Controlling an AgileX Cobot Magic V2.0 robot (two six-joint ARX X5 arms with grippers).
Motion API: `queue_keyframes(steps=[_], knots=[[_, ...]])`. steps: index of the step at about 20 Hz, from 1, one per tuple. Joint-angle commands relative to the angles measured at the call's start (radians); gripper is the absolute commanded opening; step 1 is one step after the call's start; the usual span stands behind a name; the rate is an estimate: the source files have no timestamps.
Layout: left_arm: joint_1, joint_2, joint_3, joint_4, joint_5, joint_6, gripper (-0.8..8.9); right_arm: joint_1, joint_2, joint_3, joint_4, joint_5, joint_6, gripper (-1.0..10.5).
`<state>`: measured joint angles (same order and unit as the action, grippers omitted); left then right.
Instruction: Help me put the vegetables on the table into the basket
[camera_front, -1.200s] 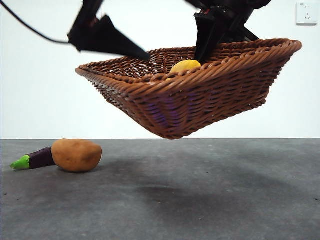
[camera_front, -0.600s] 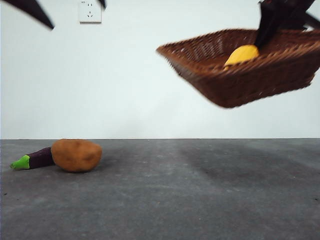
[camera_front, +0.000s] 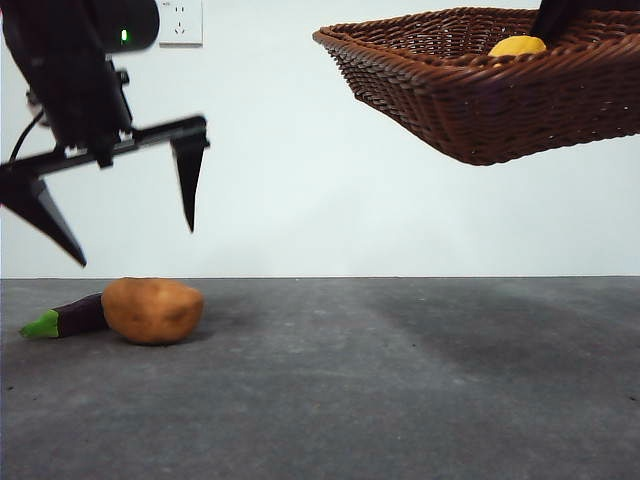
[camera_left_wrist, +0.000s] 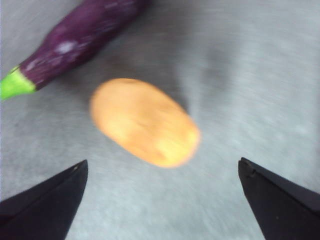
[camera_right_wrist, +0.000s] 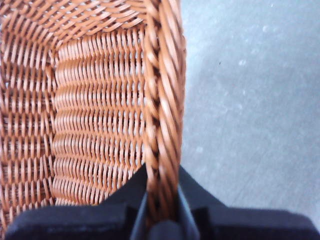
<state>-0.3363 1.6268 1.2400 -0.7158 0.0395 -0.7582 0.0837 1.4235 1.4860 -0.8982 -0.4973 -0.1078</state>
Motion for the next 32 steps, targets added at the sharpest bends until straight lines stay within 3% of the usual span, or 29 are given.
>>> queue_keyframes(steps=[1, 21, 22, 25, 27, 32], knots=[[0.024, 0.039, -0.002, 0.039, 0.023, -0.056, 5.03, 0.000, -0.004, -0.003, 0.009, -0.013, -0.018, -0.1], [0.046, 0.187, 0.000, 0.136, 0.047, -0.178, 4.98, 0.000, -0.003, -0.003, 0.032, -0.050, -0.051, -0.1], [0.045, 0.190, 0.000, 0.140, 0.047, -0.177, 4.71, 0.000, -0.003, -0.003, 0.032, -0.049, -0.051, -0.1], [0.045, 0.191, 0.000, 0.150, 0.047, -0.174, 1.78, 0.000, -0.003, -0.003, 0.032, -0.050, -0.051, -0.1], [0.043, 0.191, 0.000, 0.167, 0.057, -0.164, 0.47, 0.000, -0.003, -0.003, 0.032, -0.050, -0.051, -0.1], [0.023, 0.191, 0.000, 0.193, 0.069, -0.123, -0.08, 0.000, -0.003, -0.003, 0.030, -0.049, -0.051, -0.1]])
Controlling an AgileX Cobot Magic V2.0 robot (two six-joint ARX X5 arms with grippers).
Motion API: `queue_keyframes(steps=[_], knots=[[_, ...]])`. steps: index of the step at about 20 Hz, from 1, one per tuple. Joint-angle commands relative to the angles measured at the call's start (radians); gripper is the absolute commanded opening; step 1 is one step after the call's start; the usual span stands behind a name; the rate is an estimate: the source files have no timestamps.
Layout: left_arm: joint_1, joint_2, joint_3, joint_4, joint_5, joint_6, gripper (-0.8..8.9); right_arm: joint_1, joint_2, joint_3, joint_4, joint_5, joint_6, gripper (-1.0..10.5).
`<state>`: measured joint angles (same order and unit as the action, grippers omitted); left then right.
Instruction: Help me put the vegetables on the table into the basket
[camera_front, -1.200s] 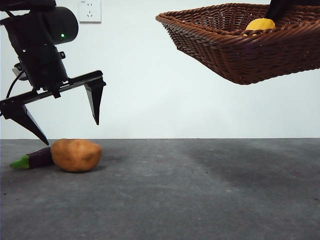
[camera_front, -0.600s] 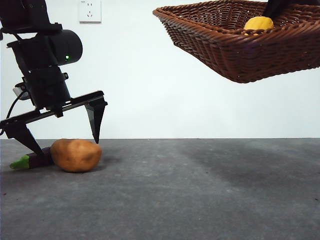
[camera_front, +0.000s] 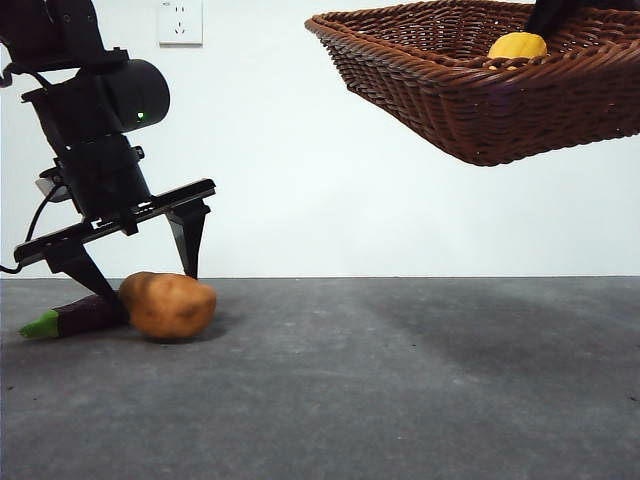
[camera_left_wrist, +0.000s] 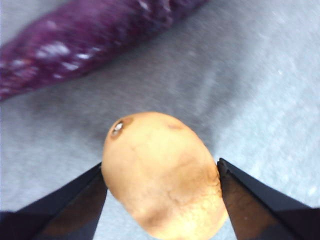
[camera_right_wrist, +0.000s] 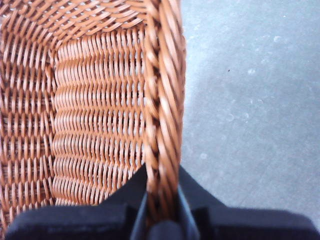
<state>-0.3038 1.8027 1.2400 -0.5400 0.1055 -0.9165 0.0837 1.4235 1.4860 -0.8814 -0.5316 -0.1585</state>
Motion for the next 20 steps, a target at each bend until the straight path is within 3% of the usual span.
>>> queue_keyframes(steps=[1, 6, 11, 15, 20], knots=[[-0.015, 0.015, 0.000, 0.031, 0.008, 0.067, -0.08, 0.000, -0.003, -0.003, 0.013, -0.015, 0.000, -0.1], [-0.020, -0.063, 0.000, 0.050, 0.056, 0.341, -0.08, 0.001, 0.008, -0.005, -0.011, -0.010, 0.009, -0.1], [-0.031, -0.328, 0.000, -0.028, 0.056, 0.652, -0.08, 0.002, 0.048, -0.061, -0.010, 0.001, 0.038, -0.1], [-0.085, -0.545, -0.001, -0.097, 0.060, 0.791, -0.08, 0.016, 0.078, -0.162, 0.024, 0.004, 0.084, -0.1], [-0.248, -0.655, -0.003, -0.147, 0.060, 0.823, -0.08, 0.096, 0.079, -0.297, 0.160, 0.008, 0.199, -0.1]])
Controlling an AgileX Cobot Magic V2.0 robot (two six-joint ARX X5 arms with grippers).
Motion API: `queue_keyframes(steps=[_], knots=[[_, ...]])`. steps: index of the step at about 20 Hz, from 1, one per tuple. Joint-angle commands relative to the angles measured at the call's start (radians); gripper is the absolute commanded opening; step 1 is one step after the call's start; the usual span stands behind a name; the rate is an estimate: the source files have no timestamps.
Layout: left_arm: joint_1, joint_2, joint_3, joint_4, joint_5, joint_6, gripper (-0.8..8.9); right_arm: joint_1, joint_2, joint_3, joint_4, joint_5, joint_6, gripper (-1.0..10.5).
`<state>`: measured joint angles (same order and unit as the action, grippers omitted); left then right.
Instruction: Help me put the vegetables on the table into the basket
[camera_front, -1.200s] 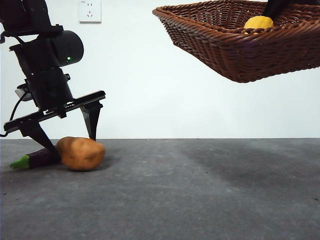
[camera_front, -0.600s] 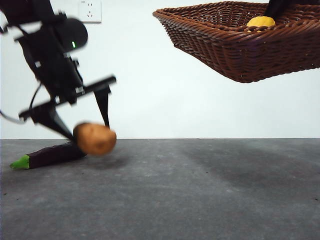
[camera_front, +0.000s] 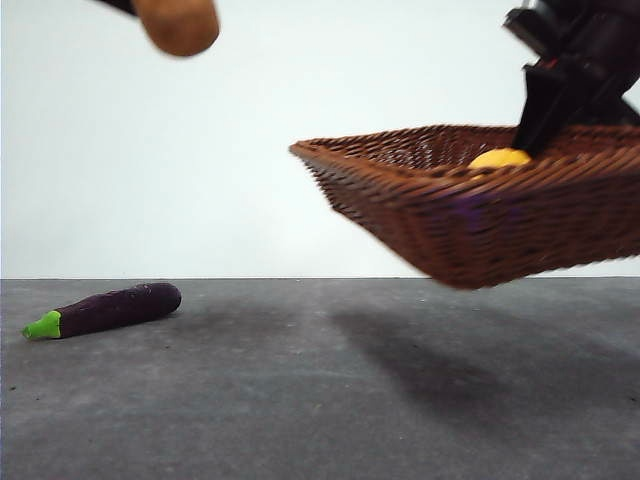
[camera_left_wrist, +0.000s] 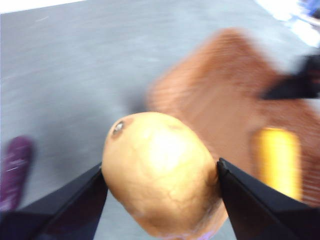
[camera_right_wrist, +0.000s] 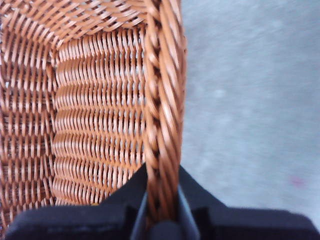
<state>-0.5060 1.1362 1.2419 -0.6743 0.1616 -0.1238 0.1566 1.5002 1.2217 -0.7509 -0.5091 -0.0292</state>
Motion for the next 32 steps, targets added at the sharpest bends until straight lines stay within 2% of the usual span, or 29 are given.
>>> queue_keyframes(steps=[1, 3, 5, 11, 12, 16, 17, 18, 20, 21, 32], knots=[[-0.086, 0.013, -0.008, -0.016, 0.003, 0.047, -0.08, 0.045, 0.003, -0.058, 0.059, -0.014, 0.097, -0.1], [-0.175, 0.040, -0.031, 0.022, 0.002, 0.058, -0.08, 0.096, 0.003, -0.107, 0.111, -0.011, 0.150, -0.1], [-0.222, 0.095, -0.035, 0.049, 0.002, 0.085, -0.08, 0.142, 0.003, -0.138, 0.138, -0.007, 0.185, -0.1], [-0.238, 0.342, -0.035, 0.085, 0.005, 0.118, -0.08, 0.232, 0.003, -0.153, 0.148, 0.015, 0.217, -0.1], [-0.243, 0.373, -0.035, 0.085, 0.035, 0.117, -0.08, 0.236, 0.003, -0.153, 0.150, 0.023, 0.217, -0.1], [-0.253, 0.413, -0.035, 0.062, 0.054, 0.101, 0.01, 0.236, 0.003, -0.153, 0.151, 0.027, 0.219, -0.1], [-0.253, 0.413, -0.035, 0.061, 0.056, 0.098, 0.28, 0.236, 0.003, -0.153, 0.153, 0.027, 0.219, -0.1], [-0.253, 0.413, -0.035, 0.060, 0.056, 0.098, 1.45, 0.236, 0.003, -0.153, 0.154, 0.027, 0.219, -0.1], [-0.252, 0.413, -0.035, 0.041, 0.061, 0.099, 4.56, 0.236, 0.003, -0.153, 0.154, 0.026, 0.217, -0.1], [-0.252, 0.413, -0.035, 0.034, 0.076, 0.101, 5.04, 0.236, 0.003, -0.153, 0.154, 0.026, 0.217, -0.1], [-0.245, 0.336, -0.021, 0.040, 0.081, 0.101, 5.03, 0.236, 0.002, -0.153, 0.153, 0.026, 0.212, -0.1]])
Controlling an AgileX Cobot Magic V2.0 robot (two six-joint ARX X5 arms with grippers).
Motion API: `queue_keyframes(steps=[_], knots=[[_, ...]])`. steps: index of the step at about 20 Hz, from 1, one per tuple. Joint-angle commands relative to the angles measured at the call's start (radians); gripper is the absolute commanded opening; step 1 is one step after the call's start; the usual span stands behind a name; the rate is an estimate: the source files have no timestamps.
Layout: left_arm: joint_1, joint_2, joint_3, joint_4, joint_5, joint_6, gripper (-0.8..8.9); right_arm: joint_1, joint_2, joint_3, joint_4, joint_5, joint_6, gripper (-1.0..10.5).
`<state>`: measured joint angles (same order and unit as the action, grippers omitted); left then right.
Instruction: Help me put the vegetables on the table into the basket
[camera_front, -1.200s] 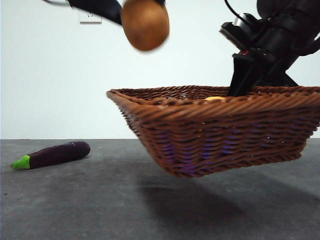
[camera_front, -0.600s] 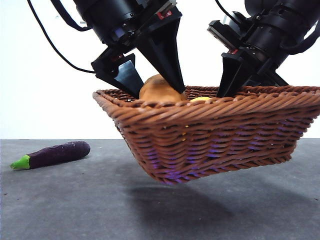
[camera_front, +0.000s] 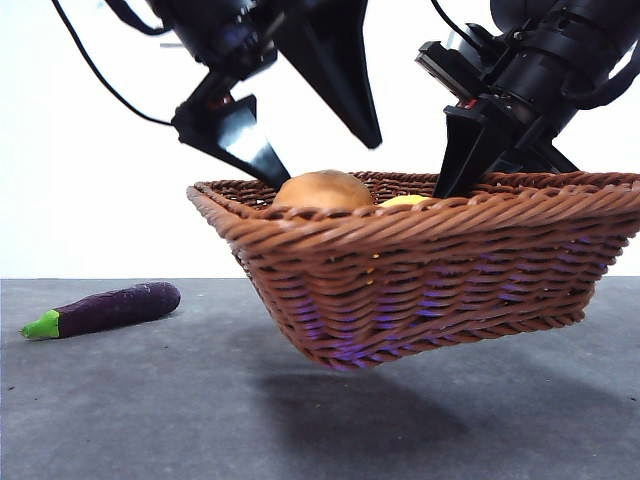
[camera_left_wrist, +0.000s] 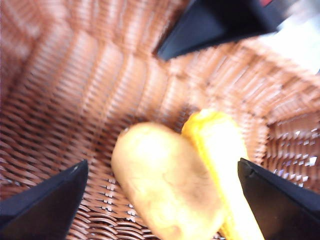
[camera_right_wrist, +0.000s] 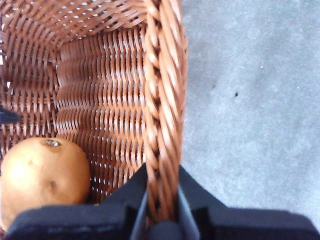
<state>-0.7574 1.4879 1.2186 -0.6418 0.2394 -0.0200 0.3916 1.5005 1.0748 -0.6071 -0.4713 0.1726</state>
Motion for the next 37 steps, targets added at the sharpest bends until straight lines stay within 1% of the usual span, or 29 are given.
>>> queue_keyframes(steps=[1, 3, 5, 7, 9, 10, 12, 15, 17, 18, 22, 24, 27, 30, 32, 33, 37], knots=[[0.015, -0.031, 0.003, 0.006, 0.003, -0.002, 5.03, 0.001, 0.002, -0.006, 0.009, -0.012, 0.010, -0.1], [0.045, -0.078, 0.003, 0.005, 0.001, -0.002, 5.03, 0.001, 0.000, -0.006, 0.006, -0.012, 0.007, -0.1], [0.095, -0.156, 0.003, 0.003, -0.027, 0.006, 5.03, 0.000, 0.000, -0.006, 0.008, -0.012, 0.006, -0.1], [0.183, -0.236, 0.003, -0.004, -0.058, 0.010, 5.03, -0.006, -0.002, -0.005, 0.008, -0.013, 0.006, -0.1], [0.314, -0.276, 0.003, -0.036, -0.057, 0.048, 5.03, -0.018, -0.015, 0.007, 0.008, -0.023, 0.005, -0.1], [0.383, -0.277, 0.003, -0.068, -0.057, 0.081, 5.03, -0.026, -0.025, 0.022, 0.006, -0.027, 0.005, -0.1], [0.500, -0.251, 0.003, -0.090, -0.056, 0.176, 5.03, -0.042, -0.047, 0.068, -0.024, -0.026, -0.003, -0.1], [0.600, -0.166, 0.015, -0.035, -0.048, 0.280, 5.03, -0.053, -0.059, 0.150, -0.108, -0.025, -0.050, -0.1], [0.620, -0.061, 0.058, -0.030, -0.048, 0.346, 5.03, -0.053, -0.059, 0.186, -0.133, -0.025, -0.066, -0.1], [0.622, -0.002, 0.086, -0.029, -0.048, 0.363, 5.03, -0.053, -0.059, 0.198, -0.138, -0.025, -0.066, -0.1], [0.626, 0.272, 0.260, -0.038, -0.046, 0.370, 5.03, -0.053, -0.061, 0.220, -0.171, -0.019, -0.077, -0.1], [0.629, 0.386, 0.349, -0.073, -0.046, 0.371, 5.03, -0.053, -0.061, 0.223, -0.196, -0.010, -0.099, -0.1], [0.630, 0.496, 0.420, -0.114, -0.048, 0.384, 5.03, -0.053, -0.061, 0.223, -0.202, -0.006, -0.115, -0.1], [0.630, 0.559, 0.420, -0.117, -0.050, 0.385, 5.00, -0.053, -0.061, 0.223, -0.201, 0.019, -0.122, -0.1], [0.630, 0.596, 0.420, -0.129, -0.055, 0.382, 4.97, -0.053, -0.061, 0.223, -0.201, 0.019, -0.123, -0.1], [0.630, 0.610, 0.420, -0.132, -0.057, 0.376, 4.76, -0.053, -0.061, 0.223, -0.199, 0.019, -0.124, -0.1], [0.630, 0.626, 0.420, -0.124, -0.056, 0.339, 1.65, -0.053, -0.061, 0.223, -0.181, 0.019, -0.122, -0.1]])
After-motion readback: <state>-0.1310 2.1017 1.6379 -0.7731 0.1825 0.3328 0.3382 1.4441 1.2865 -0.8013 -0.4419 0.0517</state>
